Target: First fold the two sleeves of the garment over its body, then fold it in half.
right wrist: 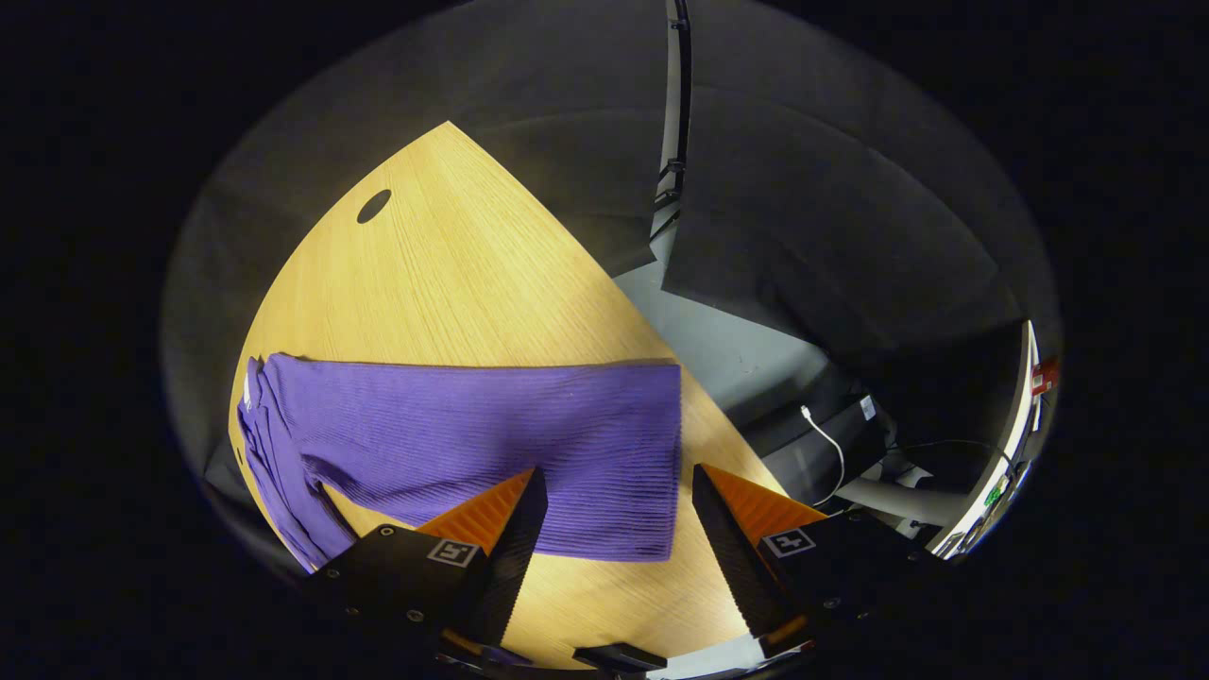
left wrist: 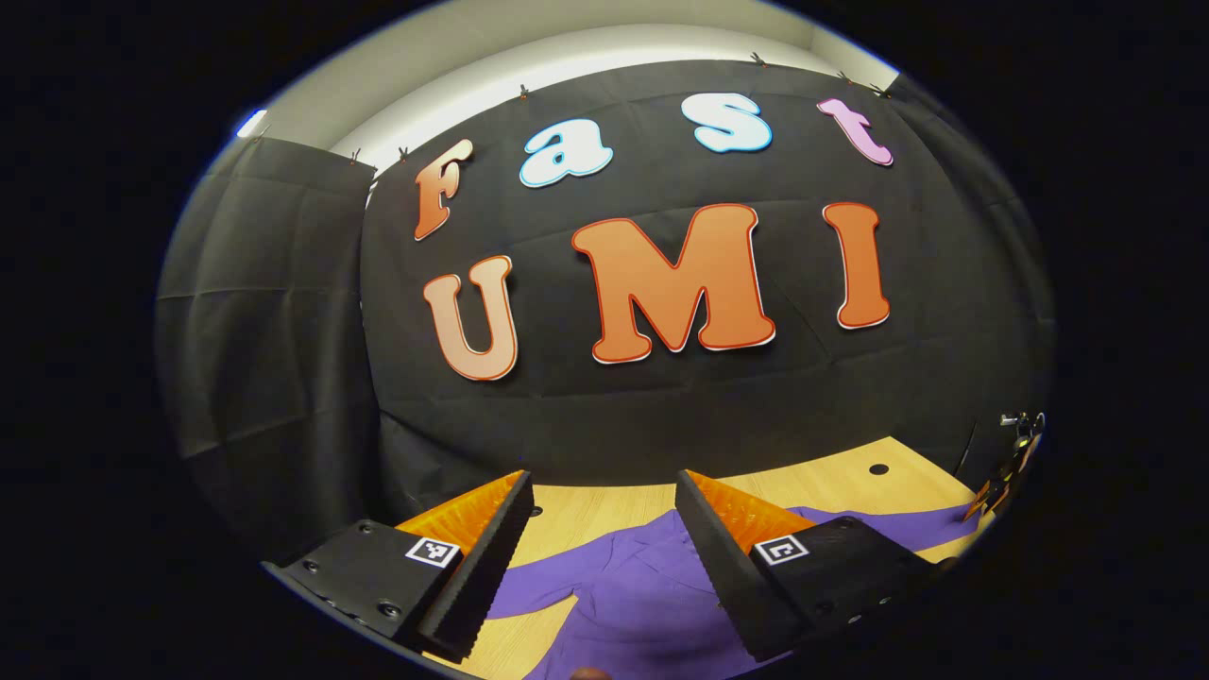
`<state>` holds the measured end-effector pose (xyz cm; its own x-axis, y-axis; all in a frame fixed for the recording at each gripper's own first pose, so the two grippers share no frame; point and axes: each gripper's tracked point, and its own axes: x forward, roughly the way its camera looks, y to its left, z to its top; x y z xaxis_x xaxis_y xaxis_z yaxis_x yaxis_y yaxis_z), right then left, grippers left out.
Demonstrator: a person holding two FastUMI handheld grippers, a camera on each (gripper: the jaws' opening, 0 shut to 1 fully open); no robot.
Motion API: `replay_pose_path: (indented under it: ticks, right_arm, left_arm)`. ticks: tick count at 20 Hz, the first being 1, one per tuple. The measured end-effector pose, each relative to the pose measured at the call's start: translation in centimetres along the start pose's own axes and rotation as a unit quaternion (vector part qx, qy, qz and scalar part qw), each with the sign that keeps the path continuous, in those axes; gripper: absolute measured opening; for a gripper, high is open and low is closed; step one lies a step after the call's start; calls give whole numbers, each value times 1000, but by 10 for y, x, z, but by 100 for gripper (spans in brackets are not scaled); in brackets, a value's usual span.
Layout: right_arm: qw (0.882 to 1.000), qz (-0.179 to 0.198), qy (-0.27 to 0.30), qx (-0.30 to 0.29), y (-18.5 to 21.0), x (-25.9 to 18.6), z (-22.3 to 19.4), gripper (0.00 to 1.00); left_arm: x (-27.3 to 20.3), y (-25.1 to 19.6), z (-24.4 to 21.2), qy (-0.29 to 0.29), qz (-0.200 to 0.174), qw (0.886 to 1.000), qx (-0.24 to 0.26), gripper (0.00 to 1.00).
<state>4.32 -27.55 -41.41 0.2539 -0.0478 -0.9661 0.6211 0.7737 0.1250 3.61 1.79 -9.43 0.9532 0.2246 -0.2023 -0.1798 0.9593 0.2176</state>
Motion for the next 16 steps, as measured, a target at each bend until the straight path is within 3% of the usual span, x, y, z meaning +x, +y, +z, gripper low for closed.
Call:
replay_pose_path:
  ticks: [1, 2, 3, 5, 6, 8, 9, 10, 14, 16]
  right_arm:
    - [1000, -8, -9, -8, -2, -1, 5, 91]
    - [1000, -21, -4, -13, -4, 2, 2, 96]
    - [1000, -26, -2, -16, -3, -3, 1, 81]
    - [999, -24, -3, -30, 2, 1, 0, 68]
    - [999, -23, -5, -35, 4, 2, 1, 52]
    - [999, -21, -14, -24, 7, 3, 3, 53]
    - [999, -20, -17, -18, 8, 3, 4, 30]
    - [1000, -17, -23, -8, 9, 3, 5, 14]
    - [999, 14, -20, 46, 21, -4, -1, 6]
    - [998, 26, -34, 44, 25, -16, -1, 6]
  left_arm:
    - [0, -1, 0, 2, -1, 1000, 2, 97]
    - [-1, 0, 0, 3, 0, 1000, 4, 97]
    - [-1, 0, 0, 2, 0, 1000, 4, 97]
    - [0, 0, -1, 3, -1, 1000, 5, 99]
    - [-1, 1, -2, 1, -2, 1000, 4, 99]
    - [1, 3, -3, 2, -3, 1000, 2, 97]
    - [1, 4, -3, 3, -3, 1000, 1, 97]
    - [0, 5, -4, 4, -5, 1000, 0, 99]
    - [1, 16, -9, 9, -5, 1000, 4, 99]
    - [1, 22, -11, 10, -5, 1000, 2, 99]
